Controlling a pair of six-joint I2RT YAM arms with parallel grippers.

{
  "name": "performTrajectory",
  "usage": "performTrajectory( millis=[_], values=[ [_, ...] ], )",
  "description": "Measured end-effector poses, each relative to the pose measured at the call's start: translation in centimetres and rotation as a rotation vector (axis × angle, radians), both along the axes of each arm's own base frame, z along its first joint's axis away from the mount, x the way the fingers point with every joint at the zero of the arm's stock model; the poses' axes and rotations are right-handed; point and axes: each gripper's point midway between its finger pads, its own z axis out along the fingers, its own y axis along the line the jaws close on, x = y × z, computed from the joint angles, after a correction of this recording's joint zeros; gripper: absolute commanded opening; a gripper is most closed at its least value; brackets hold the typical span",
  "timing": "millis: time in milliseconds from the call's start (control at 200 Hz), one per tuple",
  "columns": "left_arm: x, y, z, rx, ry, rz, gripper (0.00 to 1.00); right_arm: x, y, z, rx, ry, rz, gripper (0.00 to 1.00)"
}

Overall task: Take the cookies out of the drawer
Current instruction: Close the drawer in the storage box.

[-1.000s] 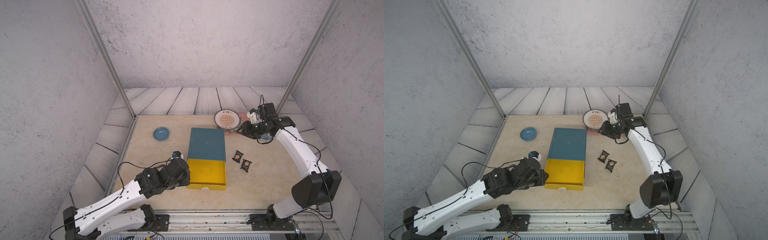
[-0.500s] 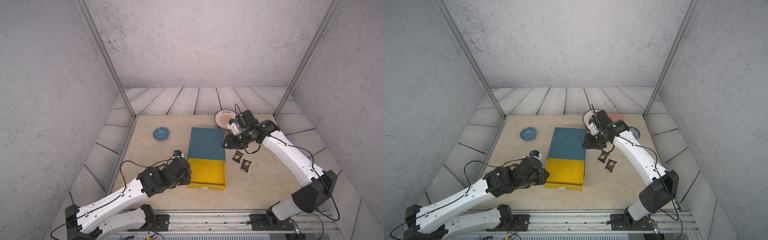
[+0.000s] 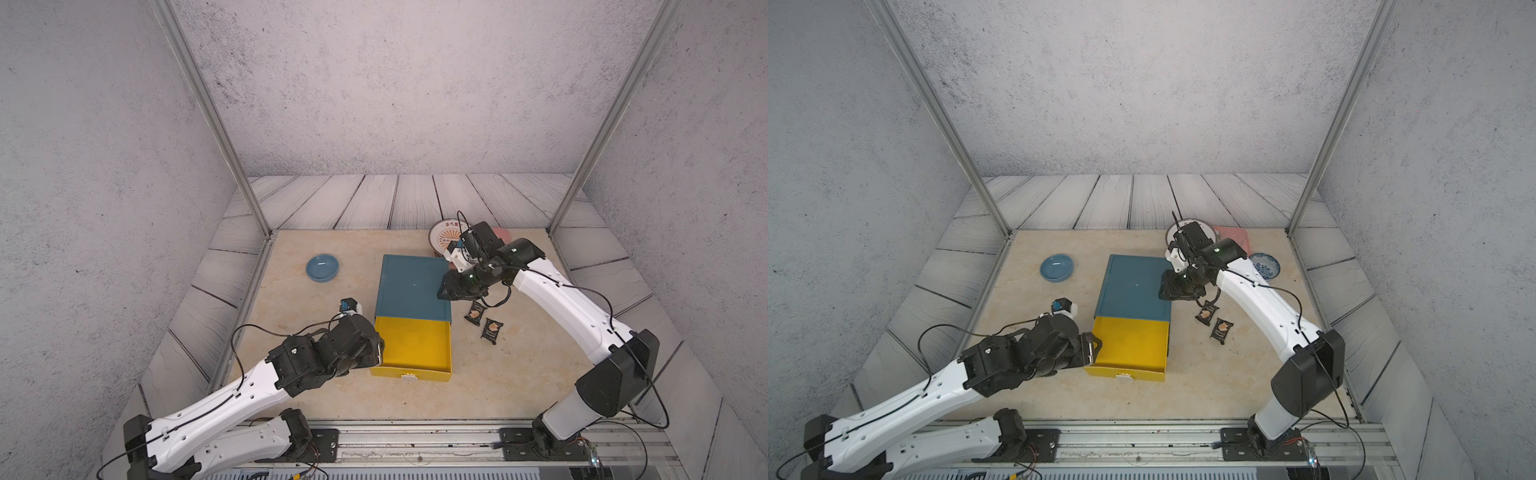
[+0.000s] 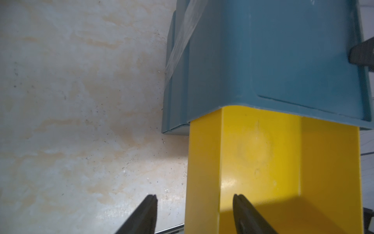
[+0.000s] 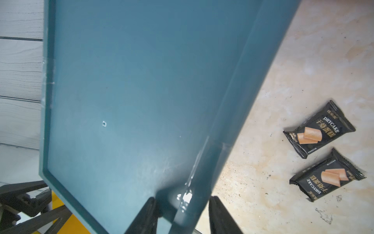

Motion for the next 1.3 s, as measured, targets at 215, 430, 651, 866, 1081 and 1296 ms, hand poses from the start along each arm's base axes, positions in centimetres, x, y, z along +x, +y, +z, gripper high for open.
performTrajectory(
  millis=[215, 430, 651, 866, 1081, 1296],
  values=[
    [-0.6, 2.6, 3.9, -0.067, -0.067, 0.056, 0.77, 0.2, 0.0, 0.0, -0.007, 0.003, -0.002, 0.44],
    [-2.7, 4.6, 6.6, -0.175, -0.085, 0.036, 0.47, 0.3, 0.0, 0.0, -0.014, 0.005, -0.003, 0.44],
    [-6.3, 2.2, 2.5, -0.144, 0.019, -0.144, 0.04, 0.5, 0.1, 0.0, -0.021, 0.014, -0.005, 0.43],
    [-9.2, -1.7, 1.7, -0.164, 0.031, -0.289, 0.02, 0.5, 0.0, 0.0, -0.026, 0.017, -0.006, 0.42],
    [-9.4, -4.2, 1.4, -0.177, 0.029, -0.312, 0.00, 0.6, 0.1, 0.0, -0.025, 0.019, -0.009, 0.42],
    [-8.6, -4.9, 0.1, -0.148, 0.027, -0.257, 0.01, 0.5, 0.3, -0.1, -0.026, 0.023, -0.006, 0.41]
  ],
)
